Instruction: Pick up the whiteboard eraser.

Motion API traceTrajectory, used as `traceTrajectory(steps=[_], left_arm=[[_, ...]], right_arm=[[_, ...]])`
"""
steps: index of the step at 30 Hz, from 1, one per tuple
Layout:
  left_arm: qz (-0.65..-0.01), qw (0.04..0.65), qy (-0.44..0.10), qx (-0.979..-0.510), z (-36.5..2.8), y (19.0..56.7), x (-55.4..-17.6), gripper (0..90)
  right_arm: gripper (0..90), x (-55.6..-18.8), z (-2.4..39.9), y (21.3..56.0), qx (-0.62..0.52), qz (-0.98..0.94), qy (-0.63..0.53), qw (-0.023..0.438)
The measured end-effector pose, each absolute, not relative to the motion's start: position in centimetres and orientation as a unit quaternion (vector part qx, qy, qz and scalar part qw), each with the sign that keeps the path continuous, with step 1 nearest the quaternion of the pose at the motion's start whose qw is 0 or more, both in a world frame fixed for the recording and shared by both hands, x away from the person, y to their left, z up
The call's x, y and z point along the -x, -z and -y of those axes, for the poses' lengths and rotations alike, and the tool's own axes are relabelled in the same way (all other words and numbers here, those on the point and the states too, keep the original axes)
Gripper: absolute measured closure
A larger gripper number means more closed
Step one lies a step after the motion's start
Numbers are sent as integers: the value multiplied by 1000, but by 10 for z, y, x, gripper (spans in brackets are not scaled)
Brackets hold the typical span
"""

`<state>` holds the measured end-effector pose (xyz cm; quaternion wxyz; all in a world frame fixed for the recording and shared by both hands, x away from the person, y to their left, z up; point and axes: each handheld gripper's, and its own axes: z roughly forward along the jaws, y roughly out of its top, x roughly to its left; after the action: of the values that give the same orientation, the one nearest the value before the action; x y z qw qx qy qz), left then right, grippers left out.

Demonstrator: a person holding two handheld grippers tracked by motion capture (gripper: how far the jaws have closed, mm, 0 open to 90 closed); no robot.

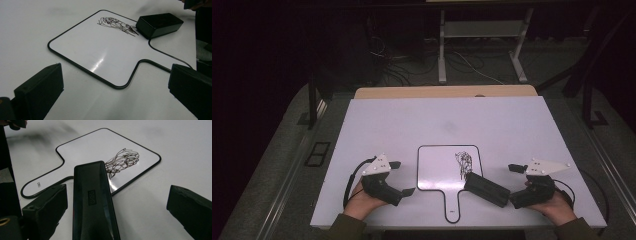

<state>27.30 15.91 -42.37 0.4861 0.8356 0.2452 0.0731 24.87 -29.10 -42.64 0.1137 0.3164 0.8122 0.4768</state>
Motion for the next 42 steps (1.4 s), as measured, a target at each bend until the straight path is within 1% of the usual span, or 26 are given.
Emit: traceTrajectory(steps=[12,22,35,42], left_arm=[[-247,484,-76,-836,-159,424,-271,0],[-243,483,-70,-838,-157,426,-271,0],[-240,485,-65,-839,-153,426,-270,0],[-242,484,-63,-838,-153,427,-270,0]], right_arm=[[20,-248,294,421,-318,-804,-490,115],[20,-253,292,419,-322,-809,-481,107],[20,-259,283,411,-311,-818,-473,103],[20,-263,272,410,-306,-829,-457,102]])
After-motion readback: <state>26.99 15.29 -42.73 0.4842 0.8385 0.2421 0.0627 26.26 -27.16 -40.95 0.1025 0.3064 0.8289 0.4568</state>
